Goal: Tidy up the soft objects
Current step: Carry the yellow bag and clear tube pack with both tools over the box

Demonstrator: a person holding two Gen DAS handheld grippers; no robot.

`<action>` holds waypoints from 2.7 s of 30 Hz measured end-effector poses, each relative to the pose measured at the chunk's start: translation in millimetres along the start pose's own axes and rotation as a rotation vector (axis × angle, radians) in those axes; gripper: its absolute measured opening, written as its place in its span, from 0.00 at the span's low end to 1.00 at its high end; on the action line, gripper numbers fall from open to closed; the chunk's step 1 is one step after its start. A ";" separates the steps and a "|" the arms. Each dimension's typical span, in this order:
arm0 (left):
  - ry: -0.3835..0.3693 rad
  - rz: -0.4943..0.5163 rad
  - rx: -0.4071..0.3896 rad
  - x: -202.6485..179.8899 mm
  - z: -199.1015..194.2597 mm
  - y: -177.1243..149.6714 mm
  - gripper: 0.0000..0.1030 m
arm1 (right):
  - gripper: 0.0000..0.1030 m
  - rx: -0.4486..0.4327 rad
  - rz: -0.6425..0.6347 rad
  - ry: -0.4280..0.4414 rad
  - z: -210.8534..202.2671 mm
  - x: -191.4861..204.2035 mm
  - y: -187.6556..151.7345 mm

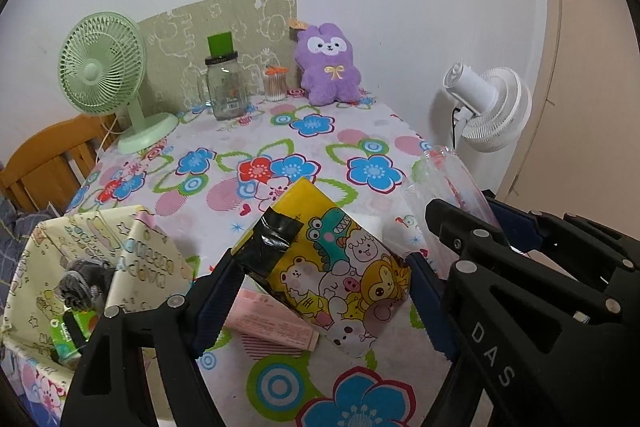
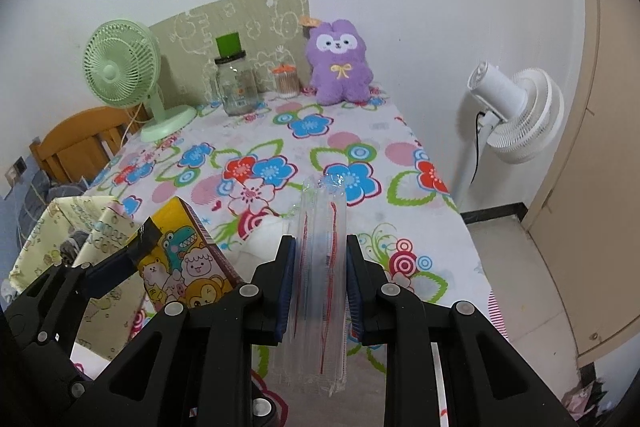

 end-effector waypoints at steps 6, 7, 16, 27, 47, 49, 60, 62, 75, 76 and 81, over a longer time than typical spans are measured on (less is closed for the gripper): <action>-0.002 -0.003 -0.024 5.0 -19.5 2.8 0.80 | 0.26 -0.028 -0.008 -0.001 -18.3 8.3 3.4; -0.002 -0.003 -0.028 6.0 -22.1 3.6 0.80 | 0.26 -0.034 -0.009 -0.001 -21.8 10.0 4.2; 0.005 -0.016 -0.065 17.4 -51.0 10.7 0.80 | 0.26 -0.065 -0.018 0.006 -48.6 24.8 12.3; 0.017 -0.037 -0.099 38.6 -73.3 15.8 0.80 | 0.26 -0.102 -0.045 0.026 -70.3 49.3 22.5; 0.087 -0.077 -0.116 92.1 -82.3 15.1 0.80 | 0.26 -0.135 -0.109 0.089 -71.4 105.5 30.7; 0.093 -0.081 -0.116 98.4 -82.1 14.2 0.80 | 0.26 -0.135 -0.118 0.093 -70.0 112.4 31.0; 0.133 -0.110 -0.098 131.7 -76.6 6.7 0.80 | 0.26 -0.108 -0.156 0.137 -54.1 145.7 29.8; 0.139 -0.113 -0.093 137.1 -75.4 5.2 0.80 | 0.26 -0.103 -0.162 0.147 -50.6 151.5 28.7; 0.186 -0.141 -0.046 171.6 -56.2 -5.5 0.80 | 0.26 -0.050 -0.193 0.206 -22.2 184.2 23.1; 0.191 -0.144 -0.043 174.1 -54.6 -6.4 0.80 | 0.26 -0.045 -0.195 0.210 -20.2 185.9 23.2; 0.211 -0.158 -0.016 185.5 -46.7 -12.4 0.80 | 0.26 -0.020 -0.210 0.234 -9.0 199.3 19.6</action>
Point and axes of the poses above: each gripper's, at about its wrist camera, not at the fingertips, and z roughly the way its jaws point, x to its left, y to its top, the point moved 1 cm from there along z, roughly the way its jaws point, and after that the axes turned 2 degrees about y, right-handed, at the moved point
